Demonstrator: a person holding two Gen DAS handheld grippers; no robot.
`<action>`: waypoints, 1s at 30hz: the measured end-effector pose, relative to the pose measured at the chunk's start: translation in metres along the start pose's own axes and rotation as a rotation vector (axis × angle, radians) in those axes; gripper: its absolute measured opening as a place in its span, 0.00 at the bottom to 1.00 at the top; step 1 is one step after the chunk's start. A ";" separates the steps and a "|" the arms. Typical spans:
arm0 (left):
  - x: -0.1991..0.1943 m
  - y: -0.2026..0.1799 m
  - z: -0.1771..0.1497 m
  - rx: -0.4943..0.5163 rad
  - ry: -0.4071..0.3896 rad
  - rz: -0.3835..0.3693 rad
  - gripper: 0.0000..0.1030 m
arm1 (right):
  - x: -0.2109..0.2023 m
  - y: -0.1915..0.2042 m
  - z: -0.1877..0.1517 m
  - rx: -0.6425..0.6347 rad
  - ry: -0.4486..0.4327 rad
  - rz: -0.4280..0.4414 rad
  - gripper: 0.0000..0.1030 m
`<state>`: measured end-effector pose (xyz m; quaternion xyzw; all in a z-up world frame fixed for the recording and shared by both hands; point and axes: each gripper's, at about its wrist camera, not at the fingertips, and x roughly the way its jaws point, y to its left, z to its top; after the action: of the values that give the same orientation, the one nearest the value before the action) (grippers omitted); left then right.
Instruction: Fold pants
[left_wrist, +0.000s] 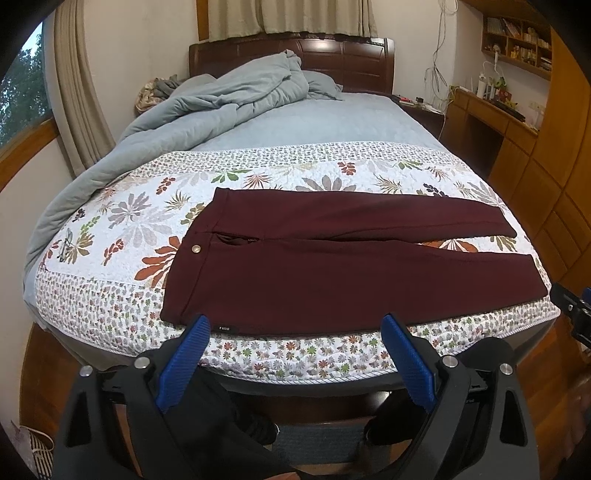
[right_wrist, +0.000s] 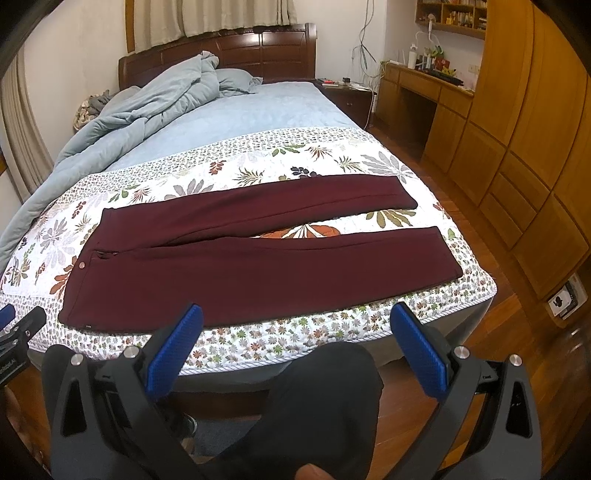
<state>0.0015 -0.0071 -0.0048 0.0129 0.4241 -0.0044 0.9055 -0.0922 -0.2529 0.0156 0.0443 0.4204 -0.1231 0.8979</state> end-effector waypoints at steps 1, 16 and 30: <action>0.000 0.000 0.000 0.001 0.000 0.000 0.92 | 0.000 0.000 0.000 0.000 0.000 -0.001 0.98; -0.002 0.001 -0.001 -0.003 -0.002 -0.002 0.92 | 0.003 0.000 0.000 -0.004 -0.004 -0.001 0.98; -0.001 0.004 0.000 -0.005 0.002 -0.002 0.92 | 0.000 0.005 -0.003 -0.013 -0.001 0.000 0.98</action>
<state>0.0007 -0.0035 -0.0038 0.0101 0.4251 -0.0044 0.9051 -0.0928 -0.2480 0.0138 0.0386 0.4205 -0.1204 0.8984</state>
